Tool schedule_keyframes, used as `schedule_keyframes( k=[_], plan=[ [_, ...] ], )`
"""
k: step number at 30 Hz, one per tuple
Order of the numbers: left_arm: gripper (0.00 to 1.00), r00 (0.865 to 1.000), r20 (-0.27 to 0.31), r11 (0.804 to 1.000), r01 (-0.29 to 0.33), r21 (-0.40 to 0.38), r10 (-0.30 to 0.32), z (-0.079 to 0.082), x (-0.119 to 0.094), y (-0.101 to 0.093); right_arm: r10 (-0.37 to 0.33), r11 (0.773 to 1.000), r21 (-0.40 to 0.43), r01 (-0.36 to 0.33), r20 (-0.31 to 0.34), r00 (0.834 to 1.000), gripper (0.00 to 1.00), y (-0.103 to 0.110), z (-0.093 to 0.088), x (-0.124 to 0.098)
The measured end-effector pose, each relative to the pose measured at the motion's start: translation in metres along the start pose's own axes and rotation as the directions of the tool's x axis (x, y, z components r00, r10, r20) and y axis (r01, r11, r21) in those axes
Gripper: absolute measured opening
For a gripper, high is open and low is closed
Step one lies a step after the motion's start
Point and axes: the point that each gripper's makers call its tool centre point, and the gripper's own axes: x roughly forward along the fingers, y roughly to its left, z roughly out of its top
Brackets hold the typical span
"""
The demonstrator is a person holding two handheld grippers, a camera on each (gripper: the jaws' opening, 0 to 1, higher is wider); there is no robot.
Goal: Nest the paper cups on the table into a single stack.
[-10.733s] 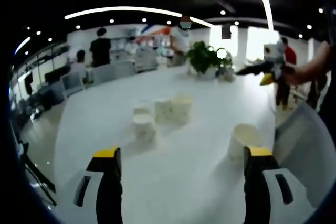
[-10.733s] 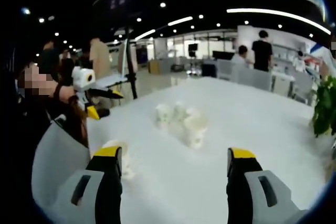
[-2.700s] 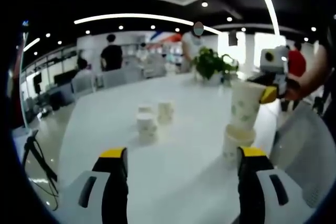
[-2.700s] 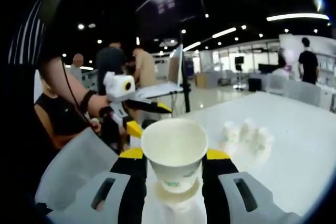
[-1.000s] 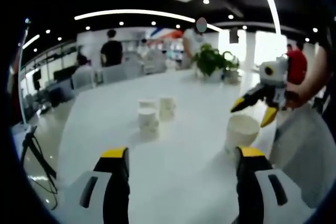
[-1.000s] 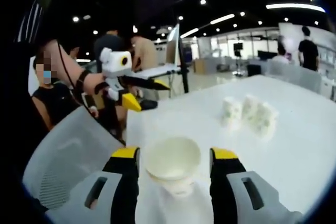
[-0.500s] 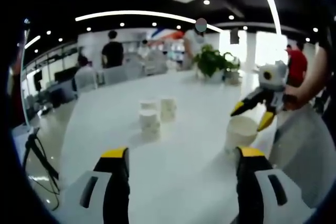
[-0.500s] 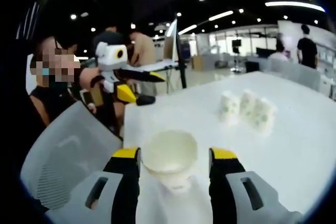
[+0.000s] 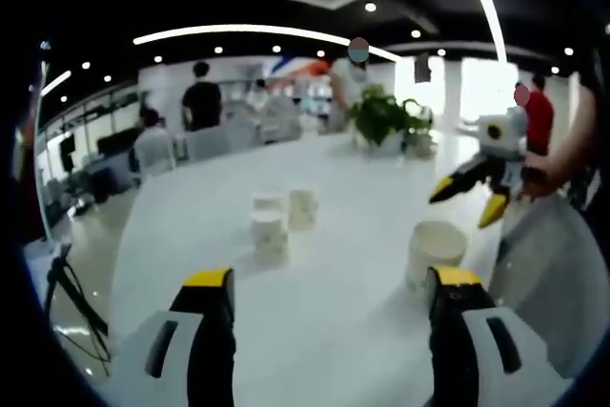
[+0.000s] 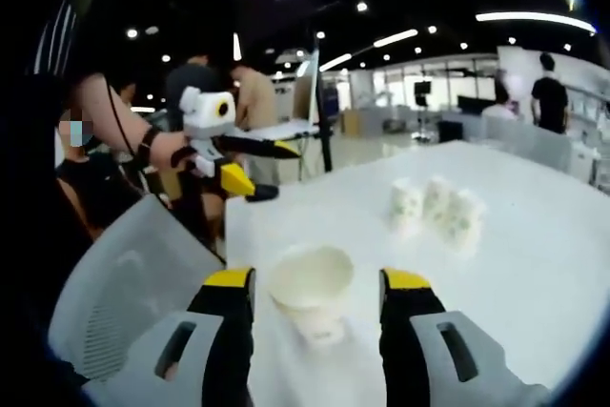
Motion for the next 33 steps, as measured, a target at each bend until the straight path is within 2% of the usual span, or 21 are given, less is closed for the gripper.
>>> schedule_keyframes(
  k=[5, 6, 7, 11, 12, 14, 18, 25, 28, 33],
  plan=[
    [0.81, 1.000, 0.014, 1.000, 0.011, 0.016, -0.011, 0.008, 0.005, -0.005, -0.032, 0.999, -0.006, 0.032, 0.013, 0.999, 0.49, -0.005, 0.005, -0.014],
    [0.81, 1.000, 0.014, 1.000, 0.011, 0.018, -0.011, 0.008, 0.005, -0.006, -0.038, 0.999, -0.006, 0.038, 0.017, 0.999, 0.50, -0.008, -0.006, -0.023],
    [0.81, 1.000, 0.015, 1.000, 0.011, 0.020, -0.011, 0.008, 0.006, -0.008, -0.043, 0.999, -0.007, 0.043, 0.018, 0.999, 0.50, -0.009, -0.008, -0.027],
    [0.81, 1.000, 0.022, 1.000, 0.015, 0.022, -0.016, 0.011, 0.010, -0.015, -0.074, 0.997, -0.011, 0.074, 0.033, 0.997, 0.51, -0.016, 0.000, -0.041],
    [0.81, 1.000, 0.021, 0.999, 0.018, 0.027, -0.018, 0.013, 0.010, -0.017, -0.084, 0.996, -0.008, 0.085, 0.042, 0.996, 0.51, -0.018, 0.012, -0.048],
    [0.81, 1.000, 0.023, 0.999, 0.020, 0.030, -0.021, 0.018, 0.010, -0.018, -0.102, 0.995, -0.008, 0.102, 0.047, 0.994, 0.52, -0.022, 0.019, -0.055],
    [0.81, 0.999, 0.031, 0.999, 0.022, 0.027, -0.023, 0.025, 0.009, -0.019, -0.131, 0.991, -0.005, 0.132, 0.059, 0.990, 0.54, -0.030, 0.026, -0.064],
    [0.81, 0.999, 0.036, 0.999, 0.029, 0.033, -0.030, 0.030, 0.015, -0.024, -0.224, 0.974, 0.009, 0.224, 0.093, 0.970, 0.60, -0.048, 0.029, -0.091],
    [0.81, 0.999, 0.042, 0.999, 0.023, 0.033, -0.025, 0.033, 0.016, -0.021, -0.278, 0.960, 0.017, 0.278, 0.104, 0.955, 0.64, -0.053, 0.029, -0.093],
    [0.80, 0.999, 0.046, 0.999, 0.025, 0.033, -0.027, 0.035, 0.016, -0.016, -0.313, 0.950, 0.033, 0.311, 0.107, 0.944, 0.71, -0.057, 0.030, -0.099]
  ],
)
